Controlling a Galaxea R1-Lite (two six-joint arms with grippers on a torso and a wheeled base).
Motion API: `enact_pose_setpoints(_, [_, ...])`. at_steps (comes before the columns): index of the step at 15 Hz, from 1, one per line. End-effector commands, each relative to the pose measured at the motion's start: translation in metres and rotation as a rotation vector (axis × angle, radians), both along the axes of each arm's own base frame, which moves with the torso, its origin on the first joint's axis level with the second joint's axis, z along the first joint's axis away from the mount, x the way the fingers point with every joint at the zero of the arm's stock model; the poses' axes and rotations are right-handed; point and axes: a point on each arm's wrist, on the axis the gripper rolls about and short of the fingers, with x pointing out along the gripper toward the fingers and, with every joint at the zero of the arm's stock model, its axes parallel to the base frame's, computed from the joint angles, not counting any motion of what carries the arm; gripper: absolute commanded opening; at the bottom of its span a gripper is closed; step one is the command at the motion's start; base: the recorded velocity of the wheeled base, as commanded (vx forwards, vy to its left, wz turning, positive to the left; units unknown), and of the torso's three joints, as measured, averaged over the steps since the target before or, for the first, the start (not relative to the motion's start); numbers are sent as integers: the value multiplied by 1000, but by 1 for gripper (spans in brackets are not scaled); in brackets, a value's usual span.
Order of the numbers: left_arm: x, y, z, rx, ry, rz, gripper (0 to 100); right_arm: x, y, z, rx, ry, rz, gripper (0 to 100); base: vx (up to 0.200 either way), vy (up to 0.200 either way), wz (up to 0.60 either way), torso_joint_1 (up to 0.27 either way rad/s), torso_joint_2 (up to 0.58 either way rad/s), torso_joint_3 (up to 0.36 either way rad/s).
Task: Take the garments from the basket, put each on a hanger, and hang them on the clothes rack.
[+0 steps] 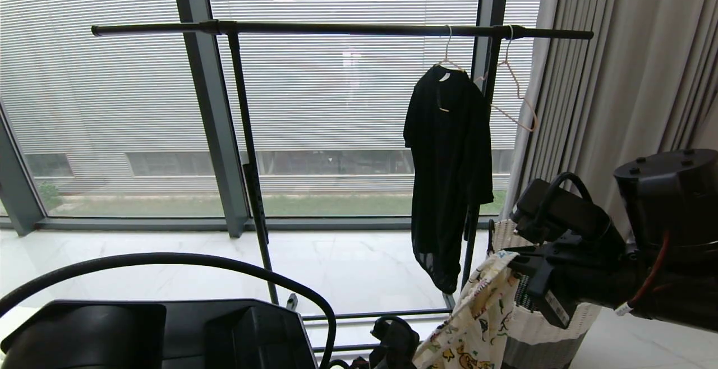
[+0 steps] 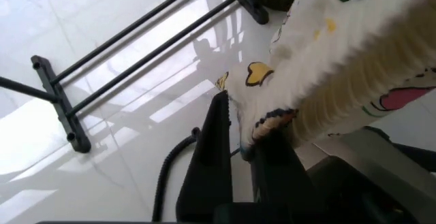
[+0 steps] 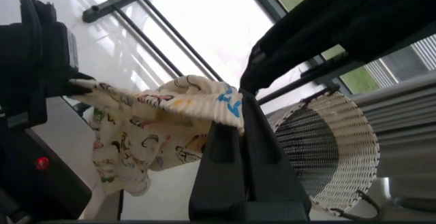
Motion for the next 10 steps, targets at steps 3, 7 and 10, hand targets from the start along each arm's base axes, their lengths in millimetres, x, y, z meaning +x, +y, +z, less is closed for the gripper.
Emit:
enact_pose_setpoints(3, [-11,35,23,58,-48,20,0,5,-13,-20,-12,85,-94,0,0,0,0,0,0,0])
enact_pose_setpoints(7, [-29,92,86,-38,-137,42,0,-6,-29,-48,-60,153,-128,0,0,0,0,0,0,0])
enact_pose_setpoints(10, [-23,137,140,-18,-201,20,0,-14,-35,-48,-26,132,-134,0,0,0,0,0,0,0])
